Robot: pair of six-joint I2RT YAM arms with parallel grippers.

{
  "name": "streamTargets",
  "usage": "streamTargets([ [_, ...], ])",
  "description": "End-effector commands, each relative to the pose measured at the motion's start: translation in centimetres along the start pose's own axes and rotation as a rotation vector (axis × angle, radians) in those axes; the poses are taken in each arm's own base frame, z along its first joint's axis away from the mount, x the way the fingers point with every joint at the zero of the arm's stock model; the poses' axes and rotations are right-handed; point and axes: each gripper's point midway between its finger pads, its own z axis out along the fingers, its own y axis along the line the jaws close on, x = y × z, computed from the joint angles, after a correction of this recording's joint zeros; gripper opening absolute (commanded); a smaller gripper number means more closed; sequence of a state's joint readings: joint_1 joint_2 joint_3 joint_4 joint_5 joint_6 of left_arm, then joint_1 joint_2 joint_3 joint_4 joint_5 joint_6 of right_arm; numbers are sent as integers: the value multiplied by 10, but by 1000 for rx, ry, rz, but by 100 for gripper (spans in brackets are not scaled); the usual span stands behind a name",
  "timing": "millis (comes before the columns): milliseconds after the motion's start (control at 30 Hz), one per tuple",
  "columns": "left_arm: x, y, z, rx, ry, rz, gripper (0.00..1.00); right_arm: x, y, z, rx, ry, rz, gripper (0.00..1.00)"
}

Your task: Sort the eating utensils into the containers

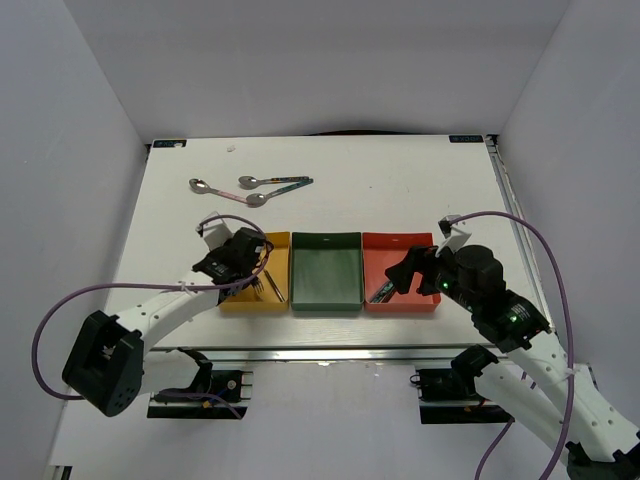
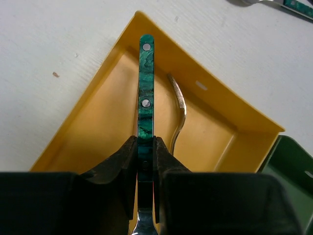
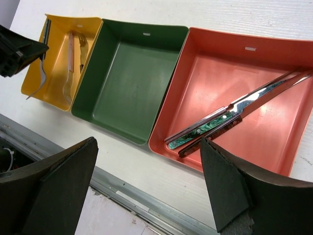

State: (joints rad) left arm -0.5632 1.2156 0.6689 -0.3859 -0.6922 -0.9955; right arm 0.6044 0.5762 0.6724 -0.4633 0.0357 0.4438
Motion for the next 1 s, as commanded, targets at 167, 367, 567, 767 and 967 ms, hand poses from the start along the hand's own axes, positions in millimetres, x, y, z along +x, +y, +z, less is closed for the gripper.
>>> streamTargets([
  [167,1,-11,9,30,-25,-102,22,-7,7,2,-33,-32,5,89],
  [367,-9,-22,6,44,-35,-123,62,-6,5,3,-29,-31,3,89],
  [567,-45,-33,-21,112,-90,-176,80,-7,5,4,-26,-33,-9,89],
  [767,-123,-40,-48,41,-282,-141,98,-7,4,9,-28,-37,-15,89],
  [967,-173,-57,-4,-236,-350,-61,98,-1,1,16,-18,-16,-14,89],
])
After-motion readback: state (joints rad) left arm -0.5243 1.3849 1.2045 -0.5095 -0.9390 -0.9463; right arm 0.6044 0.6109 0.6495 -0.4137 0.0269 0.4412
